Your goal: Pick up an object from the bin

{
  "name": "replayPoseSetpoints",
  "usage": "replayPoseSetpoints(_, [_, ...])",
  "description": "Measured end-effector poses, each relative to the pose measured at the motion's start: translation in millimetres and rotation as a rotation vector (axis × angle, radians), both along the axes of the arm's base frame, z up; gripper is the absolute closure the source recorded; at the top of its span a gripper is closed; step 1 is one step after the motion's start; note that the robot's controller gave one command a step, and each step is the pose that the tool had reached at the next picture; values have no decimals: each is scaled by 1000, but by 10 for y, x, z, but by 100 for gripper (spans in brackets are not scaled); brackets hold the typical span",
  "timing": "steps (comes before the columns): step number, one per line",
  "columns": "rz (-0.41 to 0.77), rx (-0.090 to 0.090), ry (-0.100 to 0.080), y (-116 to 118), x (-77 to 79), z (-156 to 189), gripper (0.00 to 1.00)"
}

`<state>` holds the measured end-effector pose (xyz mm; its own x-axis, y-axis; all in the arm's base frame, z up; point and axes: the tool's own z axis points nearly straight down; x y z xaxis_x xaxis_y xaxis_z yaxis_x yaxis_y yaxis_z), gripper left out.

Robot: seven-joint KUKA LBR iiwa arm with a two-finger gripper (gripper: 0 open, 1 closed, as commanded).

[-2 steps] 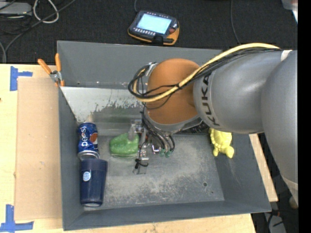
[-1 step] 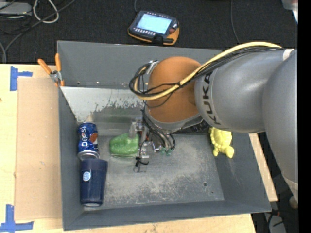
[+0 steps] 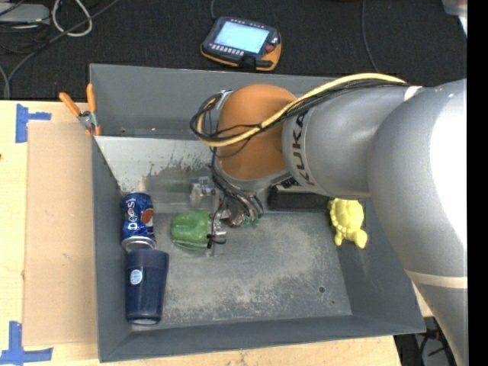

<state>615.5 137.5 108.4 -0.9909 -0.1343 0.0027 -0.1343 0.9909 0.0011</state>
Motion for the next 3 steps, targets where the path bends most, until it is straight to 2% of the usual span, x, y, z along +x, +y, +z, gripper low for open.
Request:
replayPoseSetpoints(1, [32, 2, -4, 0, 2, 297, 0])
replayPoseSetpoints(2, [2, 1, 5, -16, 69, 174, 0])
replayPoseSetpoints(3, [1, 3, -1, 5, 49, -393, 0])
